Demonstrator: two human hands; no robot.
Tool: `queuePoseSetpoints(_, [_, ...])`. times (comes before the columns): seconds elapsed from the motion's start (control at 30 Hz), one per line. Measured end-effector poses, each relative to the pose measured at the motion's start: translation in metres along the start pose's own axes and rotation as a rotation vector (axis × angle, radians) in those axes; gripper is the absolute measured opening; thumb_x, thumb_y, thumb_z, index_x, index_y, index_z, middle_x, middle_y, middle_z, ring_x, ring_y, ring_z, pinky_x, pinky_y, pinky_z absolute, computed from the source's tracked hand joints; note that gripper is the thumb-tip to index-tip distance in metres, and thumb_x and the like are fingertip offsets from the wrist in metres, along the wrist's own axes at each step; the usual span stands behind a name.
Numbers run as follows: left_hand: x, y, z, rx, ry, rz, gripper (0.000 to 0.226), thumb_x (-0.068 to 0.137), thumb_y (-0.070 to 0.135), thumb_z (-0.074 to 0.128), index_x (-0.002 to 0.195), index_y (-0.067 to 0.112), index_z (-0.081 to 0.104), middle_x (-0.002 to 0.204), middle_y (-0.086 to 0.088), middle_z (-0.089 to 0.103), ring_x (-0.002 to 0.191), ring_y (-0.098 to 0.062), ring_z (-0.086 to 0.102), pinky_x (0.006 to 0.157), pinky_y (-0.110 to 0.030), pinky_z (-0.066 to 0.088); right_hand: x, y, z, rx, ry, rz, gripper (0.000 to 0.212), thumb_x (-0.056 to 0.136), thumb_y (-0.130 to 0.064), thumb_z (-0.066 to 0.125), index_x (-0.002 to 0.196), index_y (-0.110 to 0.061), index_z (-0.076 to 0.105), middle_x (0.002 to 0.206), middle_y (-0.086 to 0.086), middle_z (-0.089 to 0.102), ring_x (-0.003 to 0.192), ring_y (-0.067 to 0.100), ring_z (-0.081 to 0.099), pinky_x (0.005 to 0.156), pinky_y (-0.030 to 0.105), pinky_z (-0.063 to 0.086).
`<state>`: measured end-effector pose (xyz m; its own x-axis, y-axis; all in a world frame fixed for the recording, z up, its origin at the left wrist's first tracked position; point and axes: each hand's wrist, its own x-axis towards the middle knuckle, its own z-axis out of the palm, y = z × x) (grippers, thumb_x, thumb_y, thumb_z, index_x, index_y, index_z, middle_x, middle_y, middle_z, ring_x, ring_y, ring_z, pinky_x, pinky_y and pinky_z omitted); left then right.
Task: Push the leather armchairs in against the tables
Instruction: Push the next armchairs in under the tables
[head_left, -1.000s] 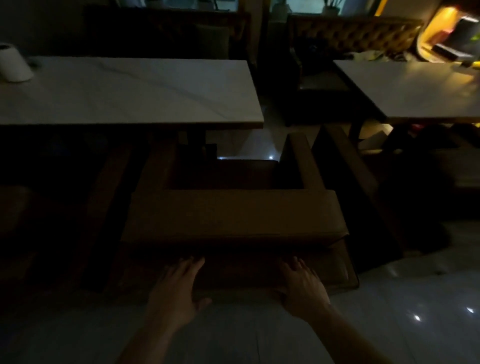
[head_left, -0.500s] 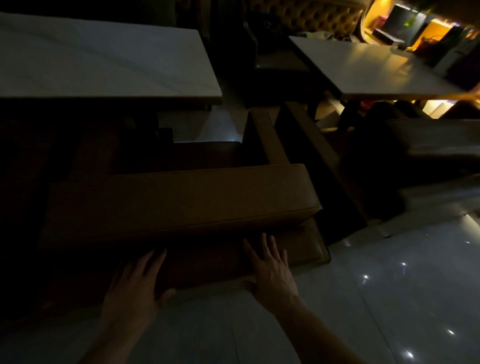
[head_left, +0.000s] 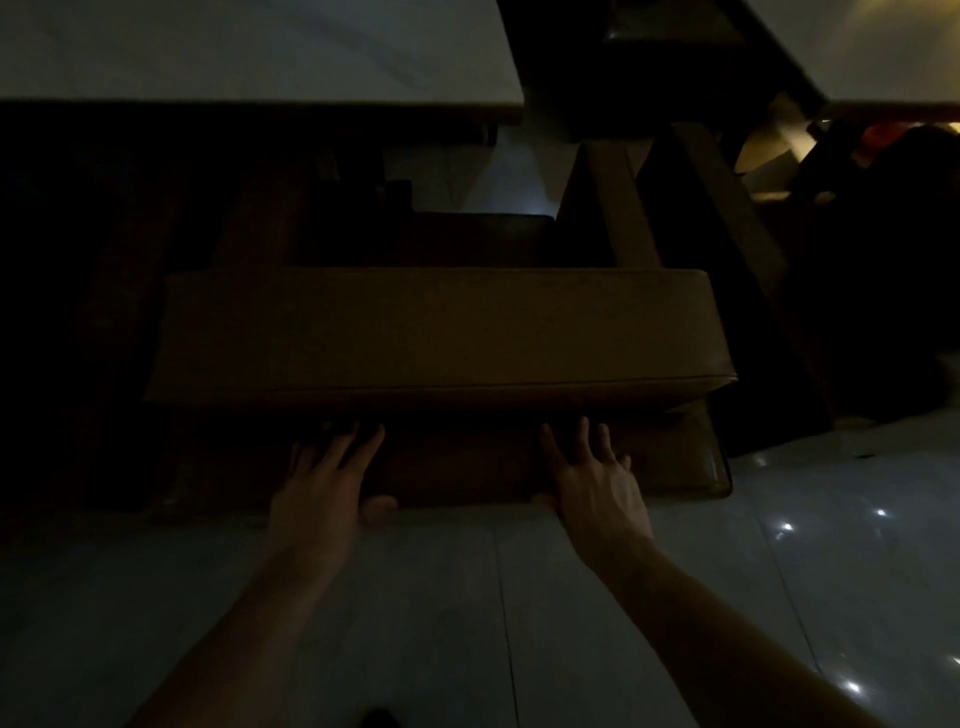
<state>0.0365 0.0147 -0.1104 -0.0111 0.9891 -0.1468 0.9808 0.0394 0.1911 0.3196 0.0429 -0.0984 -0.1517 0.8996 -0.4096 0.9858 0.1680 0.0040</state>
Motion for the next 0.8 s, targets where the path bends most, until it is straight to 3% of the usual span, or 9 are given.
queuePoseSetpoints(0.33, [0.016,-0.001,0.003,-0.03,0.068,0.037,0.078,0.079,0.051,0.071,0.147,0.028,0.04,0.149,-0.003,0.043,0.139,-0.034,0.03,0.109,-0.054,0.034,0.018,0.007,-0.005,0.032,0.027,0.015,0.084,0.095,-0.051,0.056,0.157,-0.033,0.003,0.165,0.019,0.004,0.15,0.043,0.006,0.113,0.06,0.031])
queuePoseSetpoints(0.5, [0.041,0.009,0.01,-0.056,0.083,0.042,0.078,0.085,0.056,0.063,0.15,0.029,0.029,0.155,-0.003,0.032,0.144,-0.032,0.021,0.117,-0.053,0.02,0.036,0.018,-0.012,0.05,0.099,0.066,0.085,0.094,-0.045,0.06,0.157,-0.035,0.004,0.165,0.017,0.004,0.151,0.04,0.004,0.118,0.061,0.021])
queuePoseSetpoints(0.8, [0.05,0.012,0.012,-0.063,0.063,0.045,0.08,0.082,0.05,0.069,0.149,0.027,0.034,0.153,-0.005,0.037,0.144,-0.034,0.022,0.116,-0.056,0.019,0.047,0.022,-0.011,-0.003,0.091,0.062,0.085,0.095,-0.05,0.057,0.157,-0.031,0.003,0.163,0.021,0.007,0.149,0.044,0.007,0.115,0.063,0.026])
